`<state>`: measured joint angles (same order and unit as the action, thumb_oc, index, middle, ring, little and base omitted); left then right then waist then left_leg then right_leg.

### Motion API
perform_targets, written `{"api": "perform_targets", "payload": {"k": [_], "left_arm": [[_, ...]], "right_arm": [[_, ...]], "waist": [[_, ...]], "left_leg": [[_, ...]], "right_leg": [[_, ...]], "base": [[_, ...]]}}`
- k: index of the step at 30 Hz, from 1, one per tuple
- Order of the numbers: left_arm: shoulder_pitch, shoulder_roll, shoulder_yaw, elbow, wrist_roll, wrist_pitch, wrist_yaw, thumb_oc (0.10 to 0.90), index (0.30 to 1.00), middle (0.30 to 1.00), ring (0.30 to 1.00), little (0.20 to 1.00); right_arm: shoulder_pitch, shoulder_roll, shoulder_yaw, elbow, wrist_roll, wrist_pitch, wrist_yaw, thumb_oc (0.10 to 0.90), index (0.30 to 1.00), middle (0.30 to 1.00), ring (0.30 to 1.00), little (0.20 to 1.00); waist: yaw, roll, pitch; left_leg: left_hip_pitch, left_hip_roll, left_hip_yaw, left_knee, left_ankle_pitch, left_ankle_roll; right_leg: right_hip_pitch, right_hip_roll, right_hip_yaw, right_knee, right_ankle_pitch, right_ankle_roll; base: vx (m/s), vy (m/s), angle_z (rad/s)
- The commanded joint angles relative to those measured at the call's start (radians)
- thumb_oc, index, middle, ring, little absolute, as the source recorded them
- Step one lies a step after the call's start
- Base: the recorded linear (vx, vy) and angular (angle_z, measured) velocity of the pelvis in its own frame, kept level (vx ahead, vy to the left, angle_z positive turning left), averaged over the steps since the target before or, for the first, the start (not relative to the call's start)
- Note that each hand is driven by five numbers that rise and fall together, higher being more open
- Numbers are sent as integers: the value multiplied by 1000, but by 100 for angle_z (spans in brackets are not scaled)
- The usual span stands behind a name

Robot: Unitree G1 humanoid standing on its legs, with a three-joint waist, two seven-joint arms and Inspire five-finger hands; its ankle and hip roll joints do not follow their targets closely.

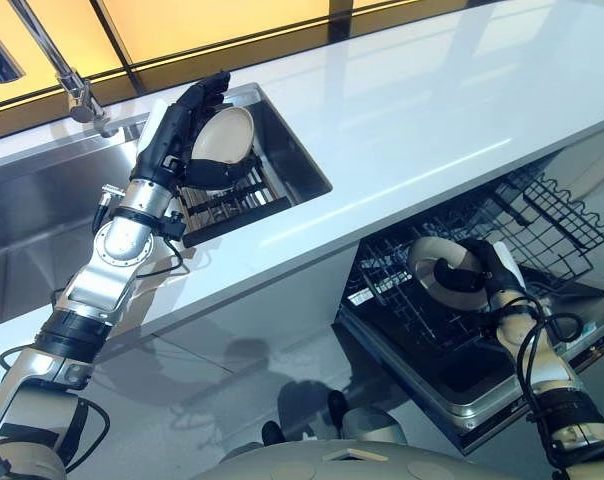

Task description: Pick up plates and place into dishwasher.

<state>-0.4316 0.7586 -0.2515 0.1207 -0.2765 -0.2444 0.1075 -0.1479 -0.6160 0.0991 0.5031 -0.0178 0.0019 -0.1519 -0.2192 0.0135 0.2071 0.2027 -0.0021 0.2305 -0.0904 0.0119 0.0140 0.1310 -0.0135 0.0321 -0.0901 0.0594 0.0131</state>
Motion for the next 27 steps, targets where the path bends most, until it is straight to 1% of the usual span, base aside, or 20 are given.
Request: {"api": "perform_targets", "payload": {"k": [1, 2, 3, 6, 7, 11, 15, 16, 17, 21, 24, 27], "left_arm": [[-176, -16, -20, -60, -47, -70, 61, 800, 900, 900, 900, 900], [-176, -16, -20, -60, -47, -70, 61, 800, 900, 900, 900, 900], [-185, -15, -33, -56, -57, -72, 58, 800, 900, 900, 900, 900], [-195, -21, -43, -58, -56, -66, 60, 800, 900, 900, 900, 900], [-204, -26, -53, -58, -56, -63, 61, 800, 900, 900, 900, 900], [-218, -30, -65, -60, -62, -53, 65, 800, 900, 900, 900, 900], [-220, -33, -66, -58, -66, -50, 63, 800, 900, 900, 900, 900], [-219, -33, -65, -59, -66, -48, 62, 800, 900, 900, 900, 900], [-218, -36, -63, -60, -64, -44, 60, 800, 900, 900, 900, 900], [-219, -38, -60, -56, -63, -44, 59, 800, 900, 900, 900, 900], [-216, -40, -56, -54, -60, -47, 60, 800, 900, 900, 900, 900], [-205, -45, -49, -58, -49, -49, 62, 800, 900, 900, 900, 900]], "right_arm": [[-118, 8, 62, 10, 69, 9, 7, 100, 300, 300, 300, 200], [-118, 8, 62, 10, 69, 9, 7, 100, 300, 300, 300, 200], [-169, 14, 91, 64, 93, 60, -1, 100, 300, 300, 300, 200], [-206, 20, 109, 91, 107, 92, -9, 100, 300, 300, 300, 200], [-241, 28, 126, 122, 108, 115, -15, 100, 300, 300, 300, 200], [-294, 33, 150, 163, 104, 136, -10, 100, 300, 300, 300, 200], [-325, 36, 165, 185, 118, 132, -5, 100, 300, 300, 300, 200], [-326, 38, 166, 185, 121, 132, -6, 267, 444, 444, 444, 367], [-327, 43, 167, 186, 125, 131, -7, 800, 900, 900, 900, 900], [-325, 44, 167, 167, 147, 127, -10, 800, 900, 900, 900, 900], [-312, 45, 164, 136, 150, 137, -13, 800, 900, 900, 900, 900], [-286, 46, 155, 104, 148, 123, -15, 800, 900, 900, 900, 900]], "waist": [[44, 29, -84], [44, 29, -84], [55, 29, -84], [61, 29, -83], [68, 30, -84], [79, 32, -85], [88, 31, -87], [89, 31, -88], [91, 31, -88], [90, 30, -85], [86, 29, -83], [80, 26, -81]], "left_leg": [[-29, -21, -1, 51, -109, 12], [-29, -21, -1, 51, -109, 12], [-27, -20, -3, 55, -110, 12], [-26, -19, -4, 55, -111, 11], [-25, -19, -8, 54, -111, 11], [-24, -20, -13, 53, -111, 11], [-25, -20, -18, 51, -110, 12], [-25, -20, -19, 51, -110, 12], [-26, -20, -21, 50, -109, 12], [-26, -20, -24, 50, -109, 13], [-27, -20, -23, 49, -109, 13], [-25, -19, -19, 48, -108, 13]], "right_leg": [[-58, 30, -52, 91, -76, 84], [-58, 30, -52, 91, -76, 84], [-53, 28, -57, 90, -76, 82], [-50, 27, -58, 89, -77, 80], [-48, 27, -59, 89, -78, 78], [-43, 27, -59, 85, -79, 76], [-42, 29, -60, 86, -81, 73], [-42, 29, -60, 86, -82, 73], [-42, 29, -60, 85, -82, 71], [-42, 31, -59, 85, -83, 69], [-44, 31, -57, 85, -83, 69], [-44, 31, -56, 83, -81, 70]], "base": [[0, 0, 0], [11, 2, 11], [14, 2, 13], [6, 1, 4], [16, 7, 4], [8, 4, 2], [0, 0, 0], [3, -2, 4], [-1, -2, 4], [-1, 0, 1], [-2, 0, 2], [-4, -1, 7]]}}
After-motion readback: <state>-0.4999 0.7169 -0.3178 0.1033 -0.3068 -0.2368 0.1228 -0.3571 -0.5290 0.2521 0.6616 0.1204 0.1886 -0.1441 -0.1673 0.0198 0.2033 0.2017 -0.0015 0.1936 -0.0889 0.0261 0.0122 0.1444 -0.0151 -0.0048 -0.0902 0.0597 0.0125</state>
